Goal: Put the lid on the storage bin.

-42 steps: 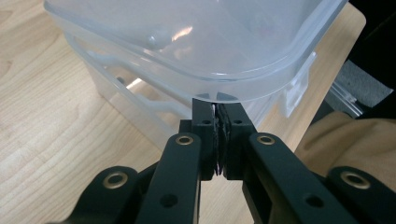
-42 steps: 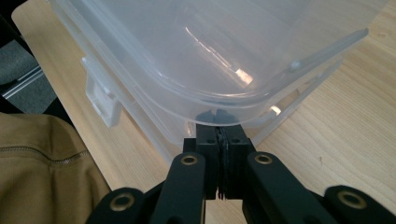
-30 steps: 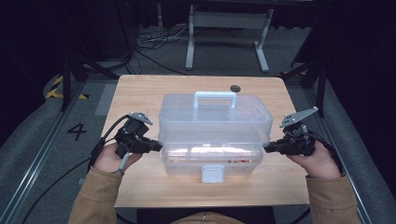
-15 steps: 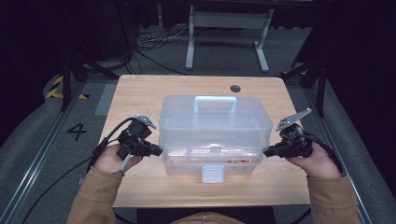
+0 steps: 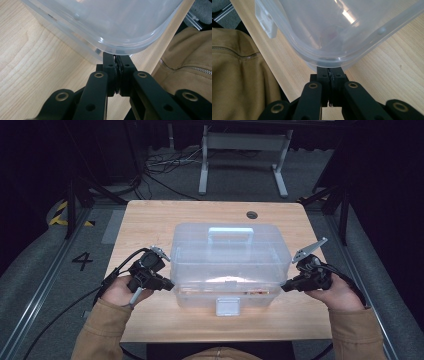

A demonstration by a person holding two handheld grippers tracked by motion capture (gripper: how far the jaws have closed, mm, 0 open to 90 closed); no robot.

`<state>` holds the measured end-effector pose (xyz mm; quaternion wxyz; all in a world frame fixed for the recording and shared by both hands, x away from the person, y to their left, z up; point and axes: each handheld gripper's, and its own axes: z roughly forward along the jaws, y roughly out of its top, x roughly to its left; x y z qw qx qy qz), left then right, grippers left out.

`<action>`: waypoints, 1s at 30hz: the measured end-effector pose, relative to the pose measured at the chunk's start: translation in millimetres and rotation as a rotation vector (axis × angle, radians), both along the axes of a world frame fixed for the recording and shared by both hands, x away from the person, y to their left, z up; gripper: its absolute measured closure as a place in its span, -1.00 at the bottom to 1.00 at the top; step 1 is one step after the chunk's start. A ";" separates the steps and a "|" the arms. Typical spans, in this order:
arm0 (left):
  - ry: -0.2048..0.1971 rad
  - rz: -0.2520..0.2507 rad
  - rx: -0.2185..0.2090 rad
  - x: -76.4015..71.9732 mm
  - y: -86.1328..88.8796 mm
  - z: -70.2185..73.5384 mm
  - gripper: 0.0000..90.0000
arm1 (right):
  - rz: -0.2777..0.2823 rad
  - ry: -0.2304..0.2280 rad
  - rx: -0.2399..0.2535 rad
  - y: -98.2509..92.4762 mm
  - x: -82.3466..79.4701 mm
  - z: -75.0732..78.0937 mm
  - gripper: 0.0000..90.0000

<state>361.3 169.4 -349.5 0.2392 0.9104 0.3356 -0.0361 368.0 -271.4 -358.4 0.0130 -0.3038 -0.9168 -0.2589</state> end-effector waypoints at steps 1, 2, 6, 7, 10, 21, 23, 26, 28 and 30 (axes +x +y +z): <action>0.002 -0.001 0.003 0.0 -0.3 -0.5 0.93 | -0.001 0.003 -0.004 0.1 0.1 -0.4 0.97; 0.006 -0.005 0.005 0.2 -0.5 -0.9 0.93 | 0.001 0.006 -0.005 0.2 0.2 -0.8 0.97; 0.012 -0.012 0.020 0.2 -1.7 -2.7 0.92 | 0.005 0.015 -0.017 1.1 0.4 -2.7 0.97; 0.014 -0.012 0.025 0.1 -2.0 -2.9 0.92 | 0.005 0.017 -0.021 1.4 0.4 -3.0 0.97; 0.018 -0.020 0.035 0.2 -2.7 -4.1 0.92 | 0.009 0.026 -0.031 2.2 0.7 -4.5 0.97; 0.029 -0.032 0.055 0.6 -4.4 -7.1 0.93 | 0.018 0.046 -0.051 4.1 1.0 -7.7 0.97; 0.031 -0.035 0.058 0.9 -4.4 -7.5 0.93 | 0.020 0.046 -0.053 4.3 1.1 -8.2 0.97; 0.033 -0.036 0.061 0.9 -4.6 -7.8 0.93 | 0.021 0.048 -0.057 4.7 1.3 -8.8 0.97; 0.036 -0.037 0.067 0.8 -5.1 -8.2 0.93 | 0.020 0.049 -0.061 5.2 1.3 -9.5 0.97; 0.037 -0.039 0.071 0.6 -5.9 -9.0 0.93 | 0.021 0.056 -0.064 5.5 1.5 -10.2 0.97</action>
